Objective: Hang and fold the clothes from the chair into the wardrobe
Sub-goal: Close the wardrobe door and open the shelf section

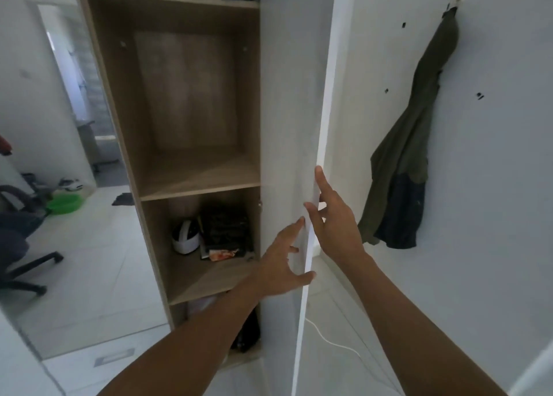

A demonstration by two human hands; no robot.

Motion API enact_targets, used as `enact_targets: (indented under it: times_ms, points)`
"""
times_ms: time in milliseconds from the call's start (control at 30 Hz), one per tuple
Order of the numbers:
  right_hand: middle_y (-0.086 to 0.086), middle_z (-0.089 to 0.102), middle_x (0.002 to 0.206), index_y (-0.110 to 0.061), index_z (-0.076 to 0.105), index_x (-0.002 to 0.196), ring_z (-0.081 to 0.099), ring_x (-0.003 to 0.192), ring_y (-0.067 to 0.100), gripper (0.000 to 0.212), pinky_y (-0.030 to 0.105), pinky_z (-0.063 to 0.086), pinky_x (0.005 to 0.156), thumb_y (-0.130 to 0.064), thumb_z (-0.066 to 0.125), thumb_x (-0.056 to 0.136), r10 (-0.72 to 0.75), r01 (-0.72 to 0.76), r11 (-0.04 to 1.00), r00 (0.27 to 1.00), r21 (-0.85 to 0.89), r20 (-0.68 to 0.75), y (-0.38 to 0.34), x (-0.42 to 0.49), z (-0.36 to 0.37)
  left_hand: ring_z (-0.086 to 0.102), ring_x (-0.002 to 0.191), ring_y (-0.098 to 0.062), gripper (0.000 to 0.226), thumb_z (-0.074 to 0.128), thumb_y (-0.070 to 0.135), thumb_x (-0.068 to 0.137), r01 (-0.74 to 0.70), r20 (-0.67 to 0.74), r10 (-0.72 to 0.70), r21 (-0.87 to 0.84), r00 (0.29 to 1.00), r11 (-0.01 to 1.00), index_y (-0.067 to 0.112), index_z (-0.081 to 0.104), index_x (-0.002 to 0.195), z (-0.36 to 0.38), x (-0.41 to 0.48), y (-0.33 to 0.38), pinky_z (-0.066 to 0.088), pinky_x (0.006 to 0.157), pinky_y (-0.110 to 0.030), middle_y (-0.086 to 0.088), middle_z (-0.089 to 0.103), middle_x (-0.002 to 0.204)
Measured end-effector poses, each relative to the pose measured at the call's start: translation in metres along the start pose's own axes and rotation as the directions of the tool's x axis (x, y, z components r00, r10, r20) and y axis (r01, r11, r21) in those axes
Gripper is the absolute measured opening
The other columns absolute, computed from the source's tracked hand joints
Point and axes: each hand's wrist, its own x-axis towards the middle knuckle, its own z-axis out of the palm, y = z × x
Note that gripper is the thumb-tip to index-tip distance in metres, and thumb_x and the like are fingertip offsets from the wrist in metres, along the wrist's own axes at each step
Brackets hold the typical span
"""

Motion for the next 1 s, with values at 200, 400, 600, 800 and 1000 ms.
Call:
enact_targets:
  times_ms: [200, 400, 600, 800, 1000]
  points:
    - [0.006, 0.061, 0.131, -0.049, 0.005, 0.151, 0.064, 0.104, 0.02, 0.074, 0.043, 0.052, 0.102, -0.026, 0.054, 0.101, 0.046, -0.046, 0.999, 0.999, -0.008, -0.013, 0.067, 0.018, -0.043, 0.048, 0.129, -0.01, 0.112, 0.077, 0.072, 0.064, 0.035, -0.001, -0.035, 0.026, 0.999, 0.999, 0.059, 0.004, 0.149, 0.062, 0.053, 0.018, 0.049, 0.105, -0.037, 0.027, 0.016, 0.156]
    - [0.008, 0.063, 0.123, -0.07, -0.005, 0.14, 0.065, 0.101, 0.021, 0.084, 0.044, 0.054, 0.099, -0.028, 0.054, 0.099, 0.029, -0.029, 0.998, 1.0, 0.056, 0.004, 0.123, 0.04, -0.069, 0.046, 0.133, -0.008, 0.116, 0.077, 0.073, 0.062, 0.075, 0.032, -0.077, 0.063, 0.996, 0.995, 0.057, 0.003, 0.15, 0.095, 0.093, 0.028, 0.047, 0.106, -0.033, 0.024, 0.007, 0.159]
    - [0.005, 0.06, 0.132, -0.06, -0.001, 0.146, 0.063, 0.109, 0.019, 0.074, 0.041, 0.051, 0.103, -0.04, 0.049, 0.095, 0.021, -0.031, 0.993, 0.996, 0.115, 0.081, 0.146, 0.049, -0.077, 0.049, 0.128, -0.005, 0.117, 0.078, 0.072, 0.062, 0.071, 0.007, -0.072, 0.079, 0.997, 0.994, 0.057, 0.003, 0.15, 0.108, 0.109, 0.02, 0.046, 0.097, -0.019, 0.023, 0.007, 0.159]
    - [0.004, 0.062, 0.112, -0.038, 0.033, 0.15, 0.06, 0.093, 0.018, 0.051, 0.04, 0.057, 0.085, -0.042, 0.048, 0.101, -0.002, -0.004, 0.999, 0.99, -0.044, -0.142, 0.145, 0.034, -0.064, 0.047, 0.125, -0.001, 0.104, 0.082, 0.057, 0.071, 0.131, -0.029, -0.132, -0.033, 0.991, 0.991, 0.058, 0.013, 0.148, 0.109, 0.098, 0.02, 0.043, 0.087, -0.003, 0.036, 0.016, 0.152]
    - [0.003, 0.064, 0.1, -0.015, 0.056, 0.136, 0.061, 0.079, 0.01, 0.043, 0.015, 0.053, 0.068, -0.022, 0.066, 0.094, -0.238, 0.239, 0.971, 0.963, -0.004, -0.125, 0.118, -0.022, -0.03, 0.055, 0.118, -0.005, 0.085, 0.076, 0.056, 0.074, 0.363, -0.033, -0.361, 0.082, 0.932, 0.928, 0.034, 0.039, 0.147, 0.089, 0.059, -0.005, 0.049, 0.093, -0.019, 0.015, 0.048, 0.14]
